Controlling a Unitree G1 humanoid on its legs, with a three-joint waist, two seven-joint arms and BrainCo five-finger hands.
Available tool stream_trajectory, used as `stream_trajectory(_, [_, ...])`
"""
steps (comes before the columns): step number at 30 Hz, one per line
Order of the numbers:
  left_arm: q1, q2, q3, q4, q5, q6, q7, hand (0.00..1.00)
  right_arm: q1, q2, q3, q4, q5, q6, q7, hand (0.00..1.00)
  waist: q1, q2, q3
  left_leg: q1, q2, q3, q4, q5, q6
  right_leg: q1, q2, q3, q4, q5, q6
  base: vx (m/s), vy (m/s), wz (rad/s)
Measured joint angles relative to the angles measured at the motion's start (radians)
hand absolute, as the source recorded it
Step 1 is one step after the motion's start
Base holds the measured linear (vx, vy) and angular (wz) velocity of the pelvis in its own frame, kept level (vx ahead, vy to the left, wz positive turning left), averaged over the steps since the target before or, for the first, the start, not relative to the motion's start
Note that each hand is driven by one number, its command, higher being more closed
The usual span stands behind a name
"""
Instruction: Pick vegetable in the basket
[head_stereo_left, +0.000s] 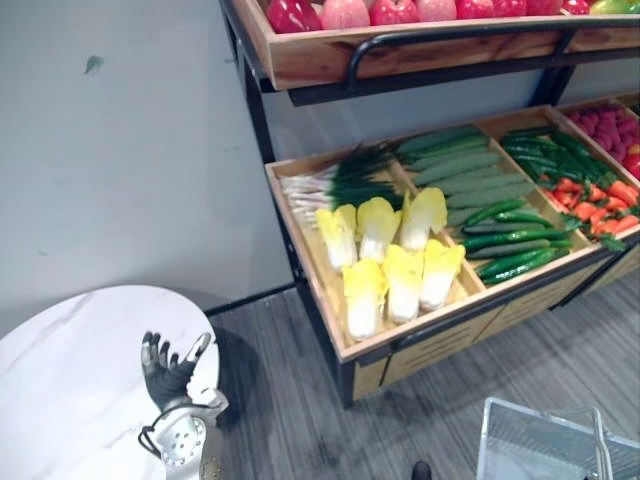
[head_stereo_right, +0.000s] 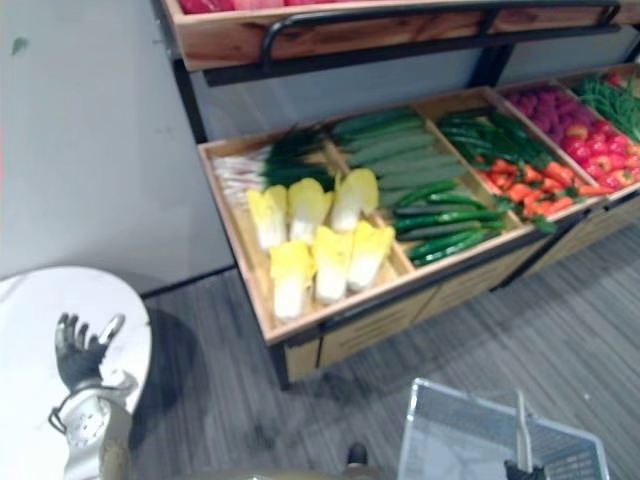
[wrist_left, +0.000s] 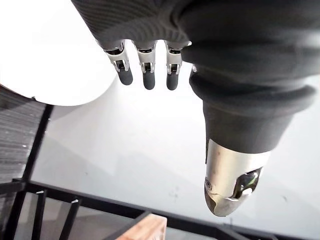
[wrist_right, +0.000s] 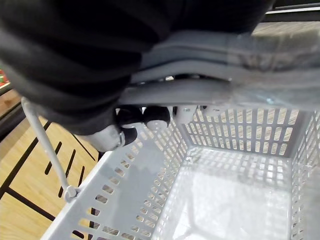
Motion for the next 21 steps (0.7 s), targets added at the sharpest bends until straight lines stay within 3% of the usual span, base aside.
stream_trajectory(5, [0.002,-0.042,-0.083,-0.069,0.072,0.006,0.019,0.00,0.002,-0.006,0.007,0.000,-0.003,0.000,0.008,1.00,-0.002,0.010,-0.006,0.001,0.006,0.006,0.001,-0.002,-0.003,0.001,0.005,0.001,-0.001,0.000,0.000,0.00,-0.002,-0.01])
stream_trajectory(13, [-0.004,-0.071,-0.163,-0.083,0.175,0.059,0.037,0.00,0.005,-0.006,0.050,-0.002,-0.026,0.000,0.027,1.00,-0.005,0.014,-0.008,0.028,0.012,0.047,-0.001,-0.012,-0.005,0.009,0.011,0.030,-0.008,0.001,0.002,-0.01,0.004,-0.13])
stream_trajectory(21, [-0.087,-0.071,-0.194,0.057,0.222,0.110,0.061,0.00,0.001,-0.004,0.100,-0.012,-0.040,0.013,0.027,1.00,-0.010,0.017,-0.009,0.044,0.024,0.118,-0.005,-0.023,-0.012,-0.009,0.029,0.090,-0.033,0.022,0.003,0.02,0.005,-0.23])
